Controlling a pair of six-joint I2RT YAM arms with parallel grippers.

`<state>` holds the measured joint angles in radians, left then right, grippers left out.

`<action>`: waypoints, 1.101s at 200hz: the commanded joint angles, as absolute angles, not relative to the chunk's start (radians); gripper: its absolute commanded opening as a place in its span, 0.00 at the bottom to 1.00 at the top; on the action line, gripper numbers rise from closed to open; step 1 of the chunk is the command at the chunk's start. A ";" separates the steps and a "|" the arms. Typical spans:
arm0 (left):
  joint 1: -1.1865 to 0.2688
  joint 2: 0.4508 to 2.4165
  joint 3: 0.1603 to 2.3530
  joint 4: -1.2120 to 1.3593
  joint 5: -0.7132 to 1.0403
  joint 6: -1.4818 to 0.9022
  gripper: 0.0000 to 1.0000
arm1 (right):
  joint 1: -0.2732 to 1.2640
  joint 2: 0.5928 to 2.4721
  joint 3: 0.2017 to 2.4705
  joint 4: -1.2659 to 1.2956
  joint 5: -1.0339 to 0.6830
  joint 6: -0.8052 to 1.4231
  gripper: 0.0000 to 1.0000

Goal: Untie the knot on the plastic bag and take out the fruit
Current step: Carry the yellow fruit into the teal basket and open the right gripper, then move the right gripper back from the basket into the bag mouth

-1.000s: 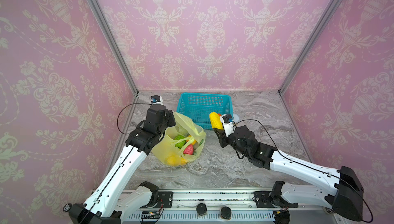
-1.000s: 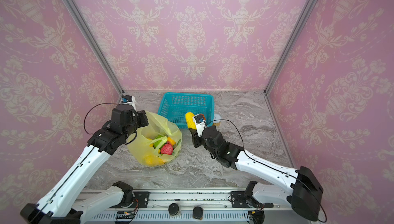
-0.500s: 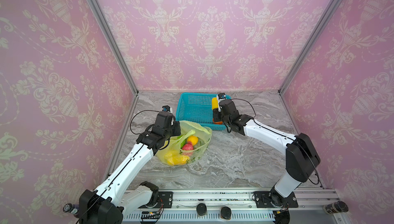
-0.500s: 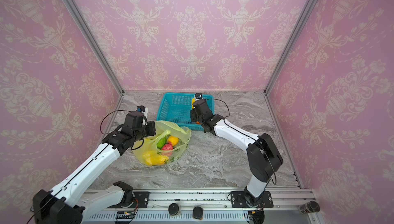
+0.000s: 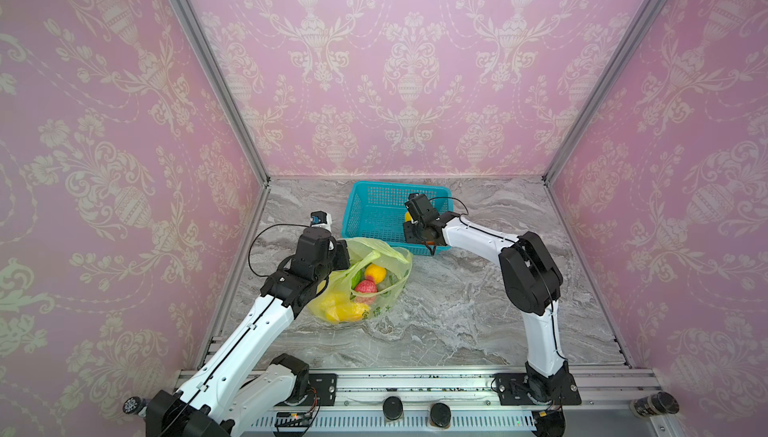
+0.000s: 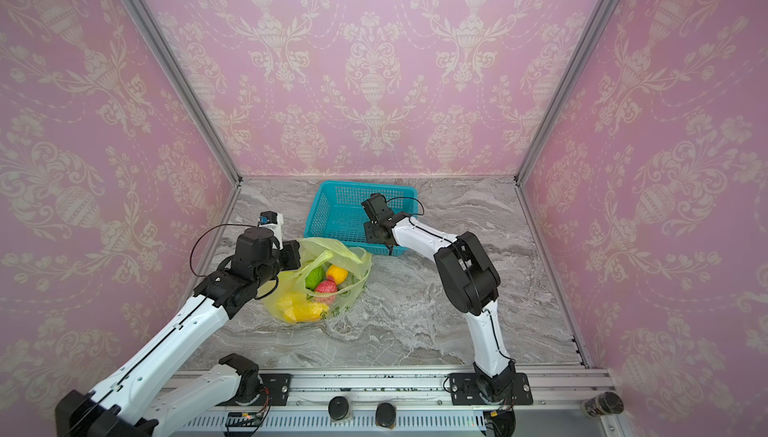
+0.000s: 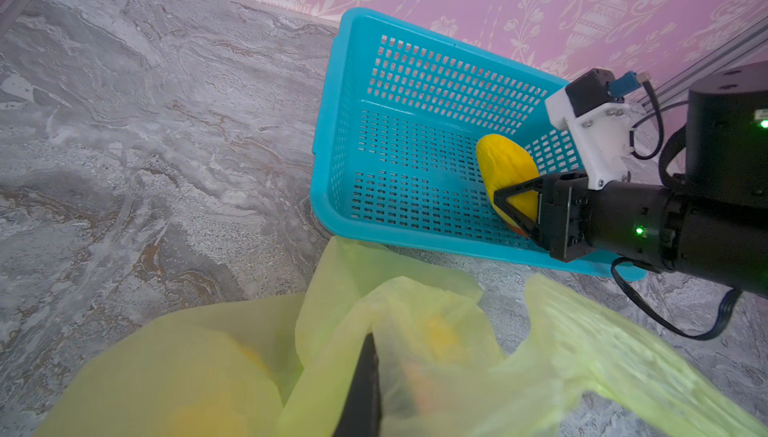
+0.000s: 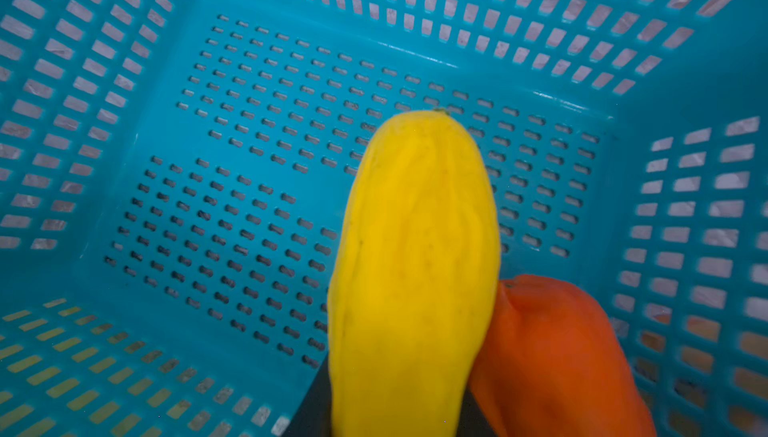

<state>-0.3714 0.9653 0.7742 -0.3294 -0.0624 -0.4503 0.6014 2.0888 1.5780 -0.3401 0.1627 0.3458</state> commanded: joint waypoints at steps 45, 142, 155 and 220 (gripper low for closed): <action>-0.379 0.962 0.751 -0.277 -0.096 -0.436 0.00 | 0.597 2.065 1.591 -0.358 0.157 0.374 0.52; -0.379 0.982 0.750 -0.271 -0.095 -0.433 0.00 | 0.620 1.488 1.084 -0.126 0.162 0.391 0.49; -0.379 0.984 0.753 -0.273 -0.093 -0.431 0.00 | 0.644 1.333 0.930 -0.013 0.166 0.371 0.44; -0.378 0.990 0.751 -0.269 -0.094 -0.430 0.00 | 0.970 0.895 0.598 0.259 0.021 0.071 0.26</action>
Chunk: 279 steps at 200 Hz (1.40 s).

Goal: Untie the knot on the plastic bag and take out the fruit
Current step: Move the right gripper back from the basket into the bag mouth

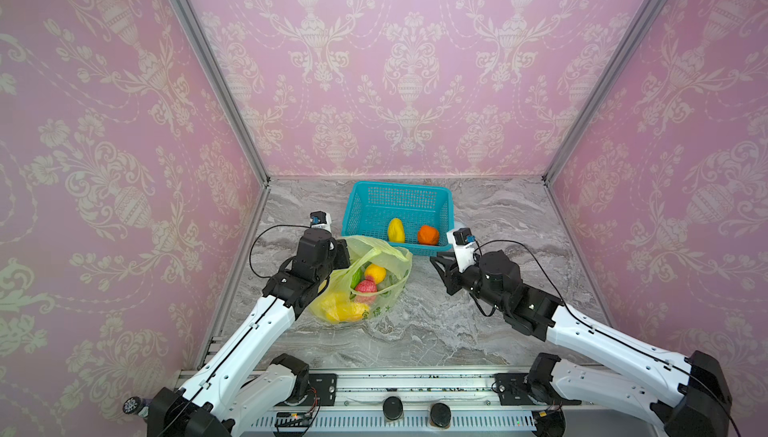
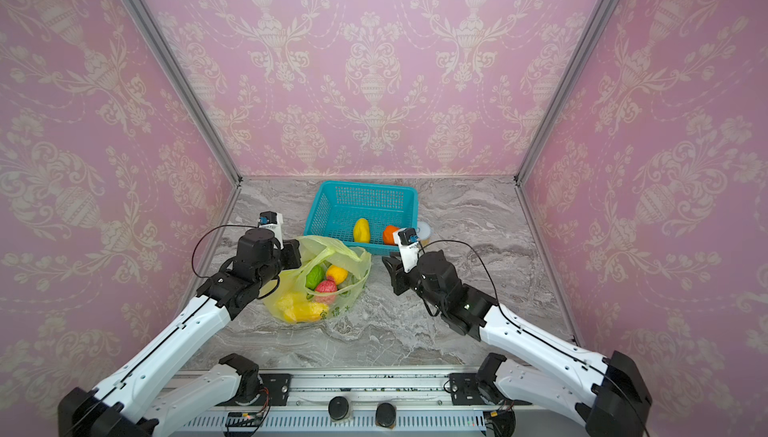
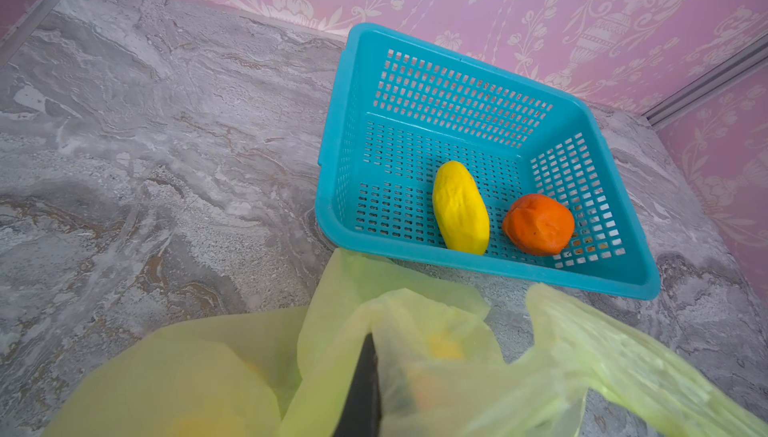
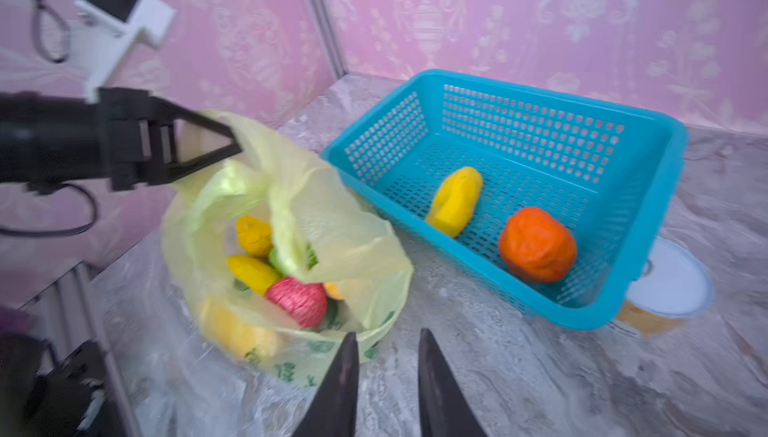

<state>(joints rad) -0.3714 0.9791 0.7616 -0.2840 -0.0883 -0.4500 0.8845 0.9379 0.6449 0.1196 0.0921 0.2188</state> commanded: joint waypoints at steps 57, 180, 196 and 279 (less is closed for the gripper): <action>-0.377 0.995 0.747 -0.265 -0.108 -0.428 0.00 | 1.071 1.147 0.712 0.247 -0.034 0.030 0.17; -0.377 0.974 0.744 -0.266 -0.097 -0.431 0.00 | 1.080 1.576 0.913 0.218 0.177 0.160 0.07; -0.377 0.973 0.741 -0.262 -0.104 -0.430 0.00 | 1.080 1.611 0.964 0.165 0.201 0.172 0.04; -0.377 0.979 0.739 -0.255 -0.104 -0.432 0.00 | 1.074 1.739 1.070 0.094 0.236 0.195 0.01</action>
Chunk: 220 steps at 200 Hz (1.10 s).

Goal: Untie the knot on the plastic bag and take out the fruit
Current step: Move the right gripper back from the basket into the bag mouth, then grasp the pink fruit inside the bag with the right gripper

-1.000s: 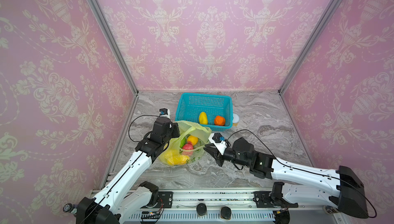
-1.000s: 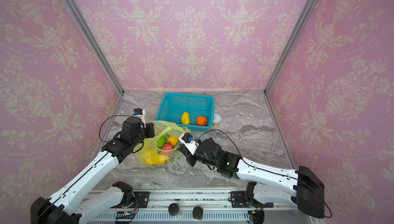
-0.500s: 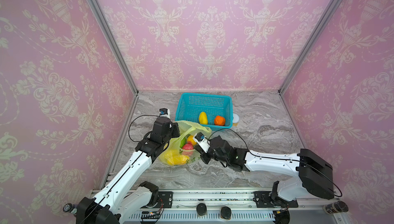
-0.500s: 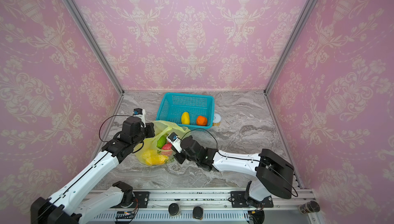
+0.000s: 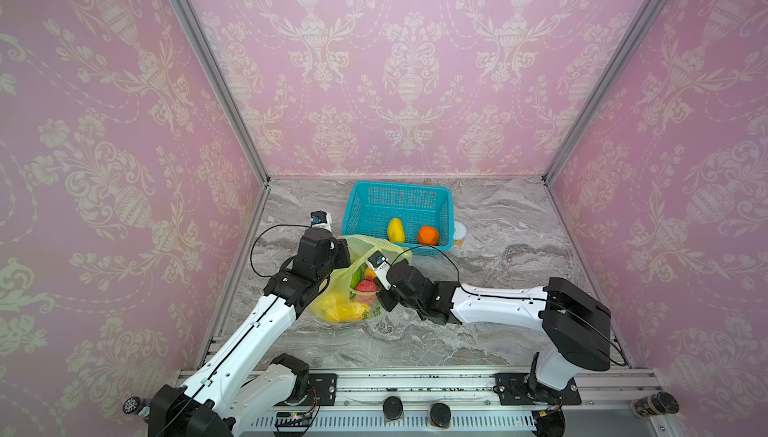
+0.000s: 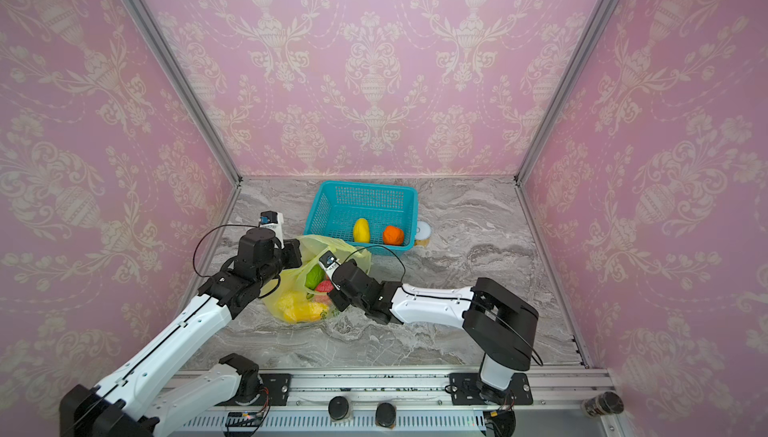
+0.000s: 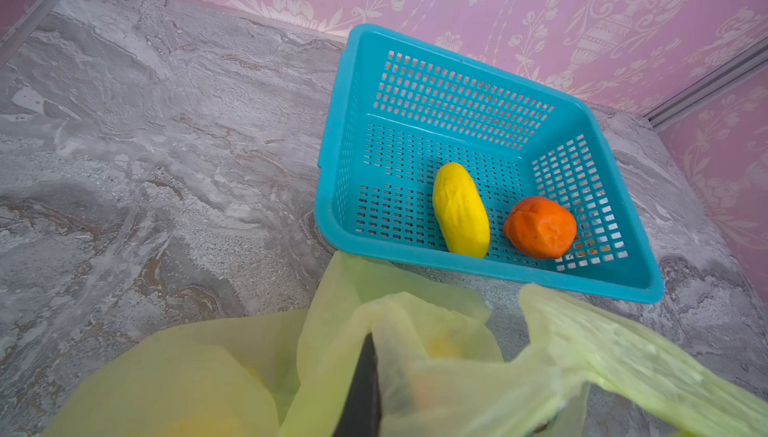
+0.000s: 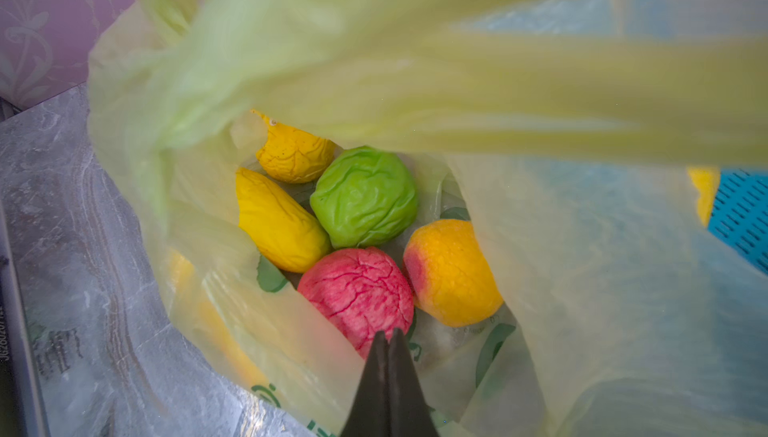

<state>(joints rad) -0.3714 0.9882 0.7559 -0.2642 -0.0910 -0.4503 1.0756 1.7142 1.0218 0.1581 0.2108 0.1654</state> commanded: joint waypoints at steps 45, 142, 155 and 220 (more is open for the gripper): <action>-0.377 0.985 0.744 -0.261 -0.092 -0.431 0.00 | 1.071 1.798 1.107 0.089 0.222 0.190 0.08; -0.377 0.971 0.739 -0.258 -0.112 -0.427 0.00 | 1.069 1.926 1.234 0.005 0.117 0.238 0.81; -0.377 0.971 0.739 -0.256 -0.117 -0.428 0.00 | 1.068 1.946 1.255 -0.019 0.132 0.245 0.83; -0.379 0.954 0.739 -0.261 -0.117 -0.428 0.00 | 1.049 2.034 1.321 -0.049 0.094 0.274 0.74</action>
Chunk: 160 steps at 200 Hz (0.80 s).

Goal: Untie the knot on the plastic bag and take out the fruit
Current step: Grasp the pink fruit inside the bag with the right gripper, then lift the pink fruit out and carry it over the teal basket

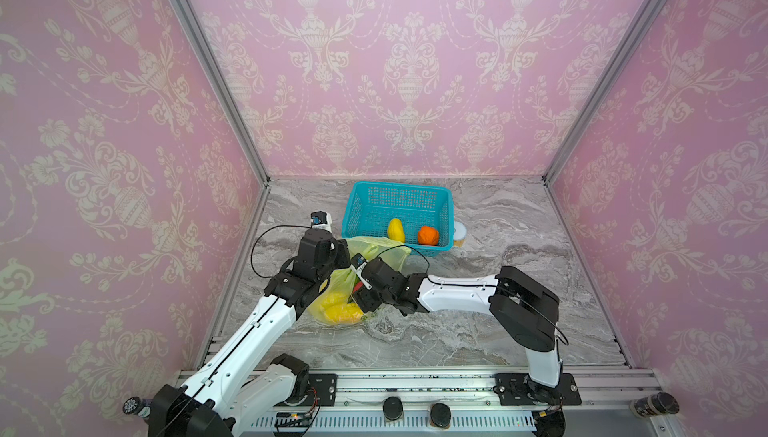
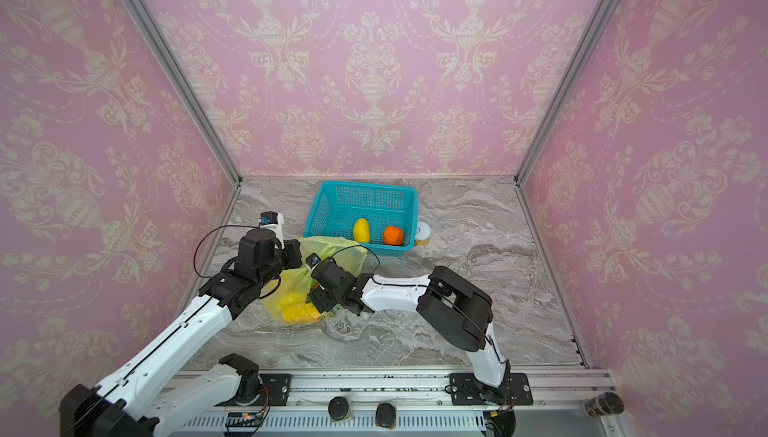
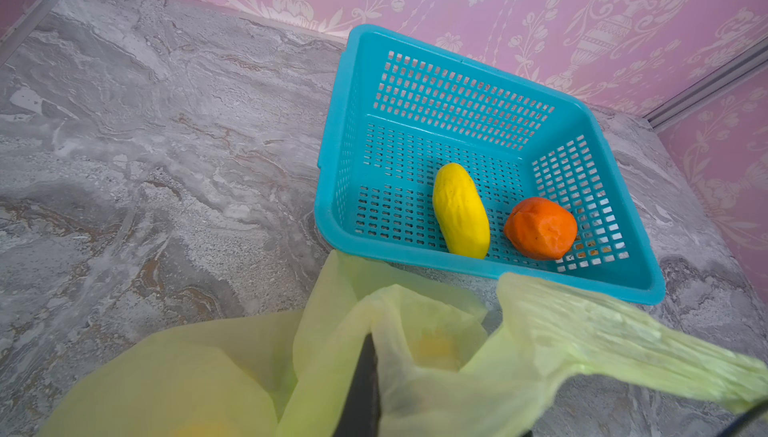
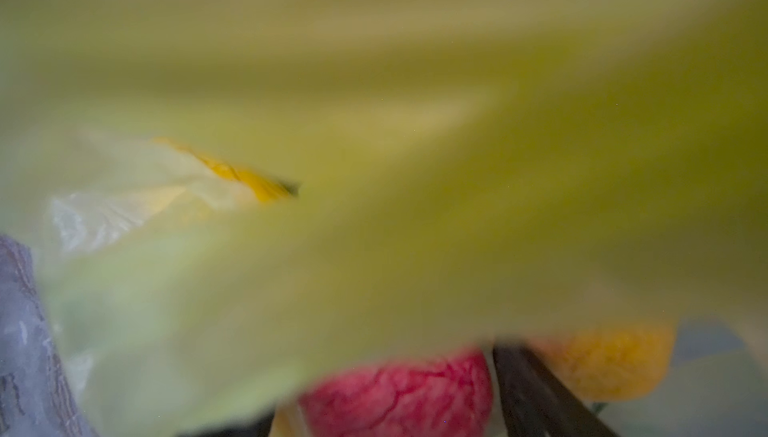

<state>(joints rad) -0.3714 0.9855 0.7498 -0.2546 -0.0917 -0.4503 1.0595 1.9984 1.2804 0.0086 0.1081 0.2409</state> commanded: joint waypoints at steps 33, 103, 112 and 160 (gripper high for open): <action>-0.377 0.974 0.741 -0.257 -0.091 -0.430 0.00 | 1.037 2.037 1.326 -0.044 0.081 0.278 0.64; -0.377 0.989 0.739 -0.252 -0.095 -0.430 0.00 | 1.031 1.881 1.244 -0.003 0.046 0.276 0.45; -0.377 0.997 0.743 -0.254 -0.087 -0.430 0.00 | 1.031 1.851 1.225 0.009 0.051 0.272 0.42; -0.378 0.995 0.739 -0.249 -0.109 -0.429 0.00 | 1.032 1.704 1.113 0.040 0.101 0.261 0.34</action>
